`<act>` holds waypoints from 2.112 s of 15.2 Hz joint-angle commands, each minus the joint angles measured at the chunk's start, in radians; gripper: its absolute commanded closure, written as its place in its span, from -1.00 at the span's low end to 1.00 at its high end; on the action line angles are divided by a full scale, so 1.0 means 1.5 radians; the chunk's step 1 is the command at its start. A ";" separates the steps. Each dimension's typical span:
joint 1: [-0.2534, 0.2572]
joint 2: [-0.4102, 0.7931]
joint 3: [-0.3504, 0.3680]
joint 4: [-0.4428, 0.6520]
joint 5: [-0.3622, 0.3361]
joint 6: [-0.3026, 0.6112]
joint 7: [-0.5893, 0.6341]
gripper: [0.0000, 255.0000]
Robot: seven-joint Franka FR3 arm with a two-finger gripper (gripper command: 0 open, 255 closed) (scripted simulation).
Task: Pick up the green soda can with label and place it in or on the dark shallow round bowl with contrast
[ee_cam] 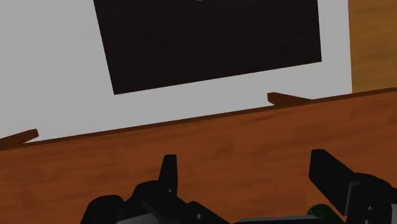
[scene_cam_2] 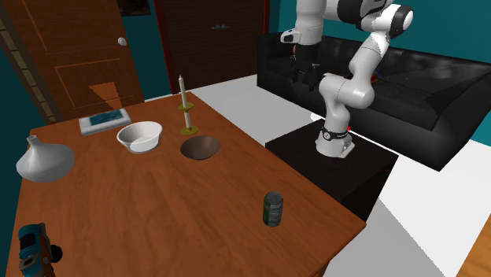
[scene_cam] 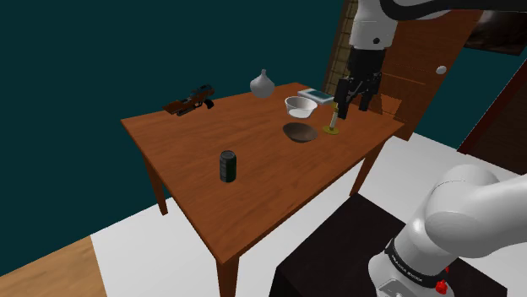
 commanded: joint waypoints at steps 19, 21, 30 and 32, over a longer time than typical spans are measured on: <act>0.053 0.360 0.078 0.063 0.041 0.334 0.063 -1.00; 0.057 0.407 0.086 0.087 0.038 0.360 0.071 -1.00; 0.084 0.622 0.111 0.237 0.010 0.442 0.108 -1.00; 0.092 0.671 0.114 0.280 0.001 0.452 0.116 -1.00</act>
